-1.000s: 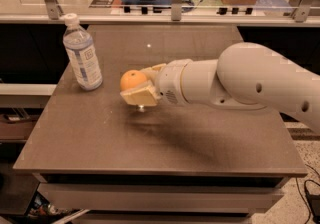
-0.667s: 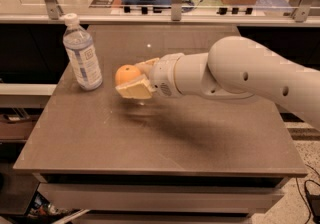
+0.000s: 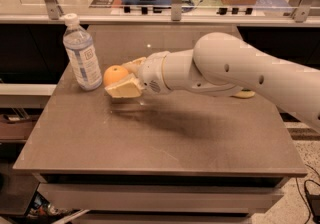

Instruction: Move orange near blue plastic bottle

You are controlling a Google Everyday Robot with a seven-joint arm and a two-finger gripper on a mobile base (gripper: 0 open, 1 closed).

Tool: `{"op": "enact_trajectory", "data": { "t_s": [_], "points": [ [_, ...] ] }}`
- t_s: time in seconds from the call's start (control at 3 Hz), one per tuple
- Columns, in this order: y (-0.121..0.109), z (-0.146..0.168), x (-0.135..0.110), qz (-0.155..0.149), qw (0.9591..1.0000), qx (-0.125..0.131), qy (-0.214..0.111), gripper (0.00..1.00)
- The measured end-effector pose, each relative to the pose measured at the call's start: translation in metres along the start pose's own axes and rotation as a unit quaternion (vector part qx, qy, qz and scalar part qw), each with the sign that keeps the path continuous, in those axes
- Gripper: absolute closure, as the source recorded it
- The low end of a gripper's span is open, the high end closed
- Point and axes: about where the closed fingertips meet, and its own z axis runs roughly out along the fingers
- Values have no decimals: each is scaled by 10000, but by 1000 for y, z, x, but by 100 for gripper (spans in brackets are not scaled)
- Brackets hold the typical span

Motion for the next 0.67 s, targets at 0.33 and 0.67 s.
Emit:
{"op": "enact_trajectory", "data": {
  "t_s": [0.33, 0.67],
  "points": [
    [3, 15, 5, -65, 9999, -71, 113, 100],
    [1, 28, 14, -82, 9997, -90, 193, 100]
  ]
}}
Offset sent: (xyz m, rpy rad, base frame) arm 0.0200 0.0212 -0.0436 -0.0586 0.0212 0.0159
